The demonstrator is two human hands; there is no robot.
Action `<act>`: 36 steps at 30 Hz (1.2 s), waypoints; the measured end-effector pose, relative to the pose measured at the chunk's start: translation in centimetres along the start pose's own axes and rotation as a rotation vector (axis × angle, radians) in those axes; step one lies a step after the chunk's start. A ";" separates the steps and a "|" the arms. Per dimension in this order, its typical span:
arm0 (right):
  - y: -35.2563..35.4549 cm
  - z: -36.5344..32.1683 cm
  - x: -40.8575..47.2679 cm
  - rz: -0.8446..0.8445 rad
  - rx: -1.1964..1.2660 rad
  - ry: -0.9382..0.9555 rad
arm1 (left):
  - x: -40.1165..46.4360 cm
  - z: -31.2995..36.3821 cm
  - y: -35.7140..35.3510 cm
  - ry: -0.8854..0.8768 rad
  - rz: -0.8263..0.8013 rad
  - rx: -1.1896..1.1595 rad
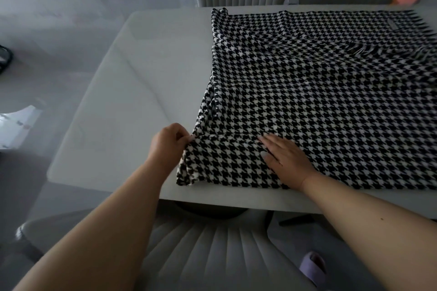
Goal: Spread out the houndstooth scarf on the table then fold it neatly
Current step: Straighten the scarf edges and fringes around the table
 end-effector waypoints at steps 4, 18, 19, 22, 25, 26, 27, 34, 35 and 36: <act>0.5 -0.2 -0.3 -0.004 -0.050 -0.018 | -0.4 -0.5 1.3 -0.020 0.007 0.122; -0.1 2.6 -1.4 0.092 -0.112 -0.018 | -1.0 -4.5 -2.2 0.550 0.127 -0.323; 0.3 2.4 -1.4 0.127 -0.084 -0.008 | -0.8 -4.9 -1.6 0.536 0.128 -0.220; 2.2 1.8 -0.8 0.300 0.029 -0.010 | 0.6 -2.3 -0.5 0.326 0.174 -0.030; 3.1 2.2 0.1 0.360 0.132 -0.057 | 2.6 1.2 -3.1 0.063 0.024 -0.044; 3.1 2.3 0.3 0.359 0.142 -0.067 | 3.2 1.9 -4.1 0.015 -0.054 -0.004; 3.0 2.3 0.6 0.361 0.140 -0.062 | 3.7 2.2 -4.9 -0.006 -0.115 0.040; 1.9 1.3 1.1 0.343 0.101 0.003 | 5.8 1.6 -4.7 -0.011 -0.106 0.141; 2.1 1.4 1.1 0.365 0.116 -0.004 | 5.8 1.4 -4.5 -0.012 -0.079 0.123; 2.4 1.5 1.2 0.400 0.130 -0.018 | 5.9 1.3 -4.4 -0.007 -0.057 0.091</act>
Point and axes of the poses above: each hand's wrist, its own x-axis towards the middle knuckle, its own y-axis out of the back of the hand, z = x × y, the point moved 6 cm from there along x, towards the middle knuckle, and after that the axes turned 8 degrees about -y, right-handed, at the moved point
